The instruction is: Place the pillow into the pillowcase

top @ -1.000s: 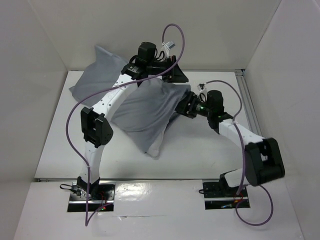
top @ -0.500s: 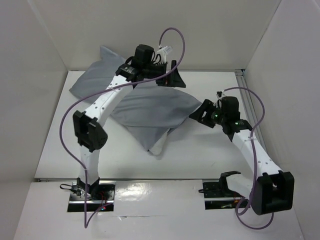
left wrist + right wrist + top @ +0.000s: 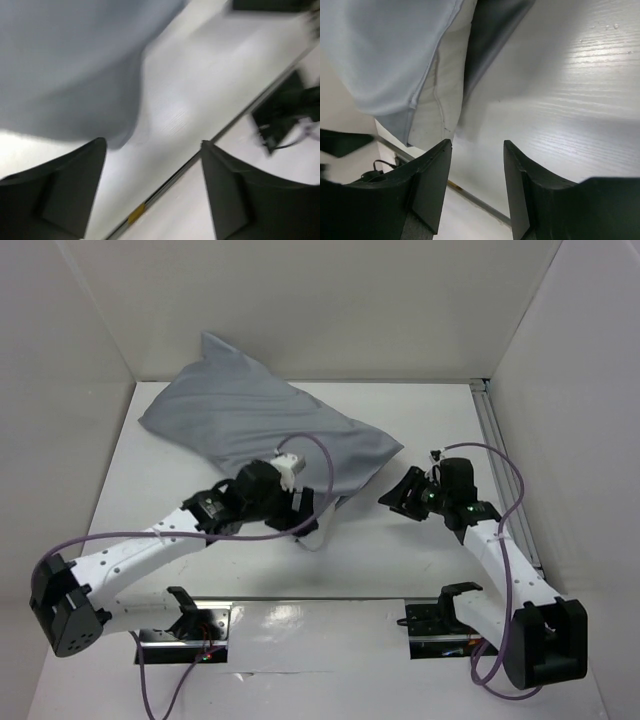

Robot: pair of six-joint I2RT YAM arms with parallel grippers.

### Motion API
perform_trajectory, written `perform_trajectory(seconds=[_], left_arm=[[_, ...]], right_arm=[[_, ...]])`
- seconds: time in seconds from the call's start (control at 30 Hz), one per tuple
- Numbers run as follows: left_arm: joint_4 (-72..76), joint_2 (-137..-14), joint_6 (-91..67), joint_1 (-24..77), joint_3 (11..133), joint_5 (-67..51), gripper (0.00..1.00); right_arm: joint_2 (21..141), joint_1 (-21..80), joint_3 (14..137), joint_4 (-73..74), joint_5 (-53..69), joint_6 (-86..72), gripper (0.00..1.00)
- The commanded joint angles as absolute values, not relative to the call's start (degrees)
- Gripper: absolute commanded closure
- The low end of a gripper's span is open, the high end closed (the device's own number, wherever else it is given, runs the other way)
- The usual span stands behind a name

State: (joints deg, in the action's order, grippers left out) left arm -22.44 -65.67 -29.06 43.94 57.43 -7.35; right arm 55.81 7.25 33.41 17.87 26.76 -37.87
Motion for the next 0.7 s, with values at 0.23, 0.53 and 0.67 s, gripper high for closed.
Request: perform_trajectory(seconds=[0.23,0.53,0.67], left_arm=[[-12.21,-69.08,-36.12,53.00,46.05,17.48,0.23],[-12.22,-75.23,-33.75,51.95,48.43,18.37,0.32],[-12.74,-75.94,-33.75,51.94,48.96,18.37,0.42]], right_arm=[[59.24,9.23,33.40,11.51,30.41,-39.29,0.46],[59.77,10.28,33.93,10.99,30.41,-39.81,0.45],[59.77,10.28,33.93,10.99,29.79,-39.81,0.45]])
